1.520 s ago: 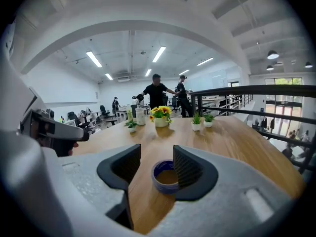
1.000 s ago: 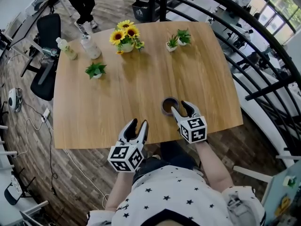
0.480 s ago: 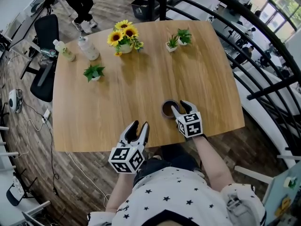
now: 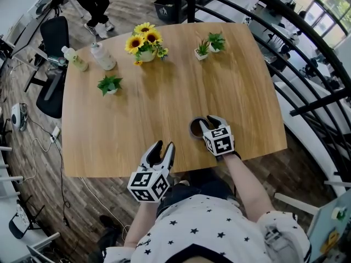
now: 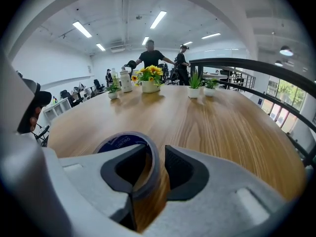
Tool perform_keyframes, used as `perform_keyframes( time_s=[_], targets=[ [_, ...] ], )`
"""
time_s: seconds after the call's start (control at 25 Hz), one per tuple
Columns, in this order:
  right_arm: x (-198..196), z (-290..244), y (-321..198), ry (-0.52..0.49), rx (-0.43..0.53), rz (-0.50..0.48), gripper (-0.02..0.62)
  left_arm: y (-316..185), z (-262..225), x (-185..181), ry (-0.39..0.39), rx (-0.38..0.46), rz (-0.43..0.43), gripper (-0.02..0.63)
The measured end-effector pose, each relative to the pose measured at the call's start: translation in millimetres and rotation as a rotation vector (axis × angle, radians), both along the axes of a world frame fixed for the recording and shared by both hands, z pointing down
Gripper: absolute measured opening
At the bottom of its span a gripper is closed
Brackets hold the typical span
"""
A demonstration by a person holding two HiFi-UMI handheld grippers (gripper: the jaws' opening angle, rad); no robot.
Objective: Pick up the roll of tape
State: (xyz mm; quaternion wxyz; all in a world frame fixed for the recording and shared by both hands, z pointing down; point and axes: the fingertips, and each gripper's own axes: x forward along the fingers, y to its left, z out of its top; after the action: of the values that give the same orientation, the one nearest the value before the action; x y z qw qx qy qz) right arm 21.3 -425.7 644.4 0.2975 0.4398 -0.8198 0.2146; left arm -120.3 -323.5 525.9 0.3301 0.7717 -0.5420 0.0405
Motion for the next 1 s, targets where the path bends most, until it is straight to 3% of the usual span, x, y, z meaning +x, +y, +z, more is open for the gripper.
perform_keyframes(
  time_s=[0.64,1.0],
  targets=[
    [-1.7,0.2,3.3,0.026,0.001,-0.001,0.084,14.4,-6.2,-2.7,-0.016,0.010,-0.010,0.157],
    [-1.9,-26.8,27.4,0.013,0.069,0.023,0.075,43.2,-18.0,-6.5,-0.030,0.045,-0.011,0.156]
  ],
)
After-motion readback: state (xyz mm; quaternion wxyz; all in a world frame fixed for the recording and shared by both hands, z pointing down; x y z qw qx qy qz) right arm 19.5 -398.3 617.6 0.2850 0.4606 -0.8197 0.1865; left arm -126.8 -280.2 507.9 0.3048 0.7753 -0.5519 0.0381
